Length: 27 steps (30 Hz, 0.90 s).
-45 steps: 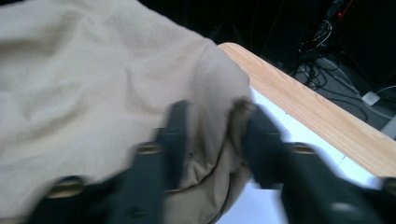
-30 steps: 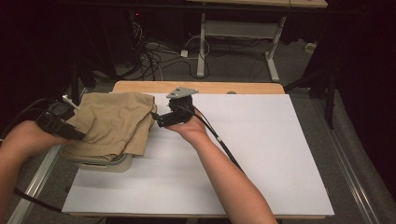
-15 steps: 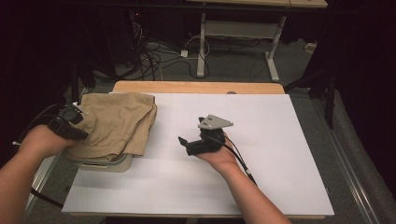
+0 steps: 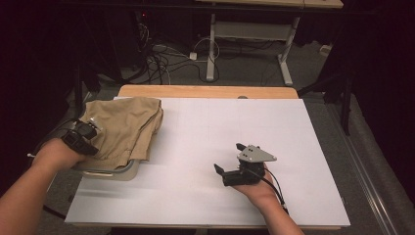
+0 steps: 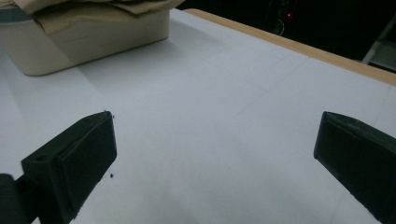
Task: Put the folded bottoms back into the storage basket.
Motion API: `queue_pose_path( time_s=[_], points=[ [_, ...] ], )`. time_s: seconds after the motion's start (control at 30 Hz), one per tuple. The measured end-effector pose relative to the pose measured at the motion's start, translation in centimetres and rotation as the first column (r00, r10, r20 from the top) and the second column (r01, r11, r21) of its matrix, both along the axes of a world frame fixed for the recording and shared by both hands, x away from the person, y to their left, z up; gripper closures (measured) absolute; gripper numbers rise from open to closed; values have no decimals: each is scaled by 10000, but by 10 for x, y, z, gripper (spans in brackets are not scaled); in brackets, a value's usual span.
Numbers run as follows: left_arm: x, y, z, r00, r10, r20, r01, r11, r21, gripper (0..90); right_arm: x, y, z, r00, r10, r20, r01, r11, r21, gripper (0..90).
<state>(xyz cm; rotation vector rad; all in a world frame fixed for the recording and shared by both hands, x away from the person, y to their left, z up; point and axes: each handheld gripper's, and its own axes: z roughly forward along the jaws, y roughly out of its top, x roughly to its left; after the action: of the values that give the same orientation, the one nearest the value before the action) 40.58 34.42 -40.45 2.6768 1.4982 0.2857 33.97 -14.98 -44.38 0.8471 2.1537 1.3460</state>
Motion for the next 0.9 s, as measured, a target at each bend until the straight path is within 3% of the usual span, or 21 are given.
queue_pose_path(
  time_s=[0.1,0.27,0.43,0.6,0.77,0.9],
  points=[
    [0,-2,6,9999,25,110,-25,10000,-39,802,-4,-9,-5,9998,-152,-100,153,9998,115,3],
    [-1,-13,30,9983,-94,571,117,9991,-415,767,-11,-22,-10,9991,-410,-113,414,9984,386,3],
    [-1,-37,40,9936,-485,1017,582,9938,-944,866,-17,-31,-14,9988,-483,10,482,9978,455,3],
    [3,-69,26,9891,-1232,801,1304,9872,-918,875,-20,-34,-16,9990,-448,46,446,9984,343,3],
    [14,-89,1,9899,-1380,312,1401,9870,-782,877,-22,-36,-14,9990,-428,112,424,9983,393,4],
    [20,-94,-16,9898,-1420,-125,1405,9867,-815,878,-23,-37,-13,9988,-474,140,467,9979,446,4]
  ],
)
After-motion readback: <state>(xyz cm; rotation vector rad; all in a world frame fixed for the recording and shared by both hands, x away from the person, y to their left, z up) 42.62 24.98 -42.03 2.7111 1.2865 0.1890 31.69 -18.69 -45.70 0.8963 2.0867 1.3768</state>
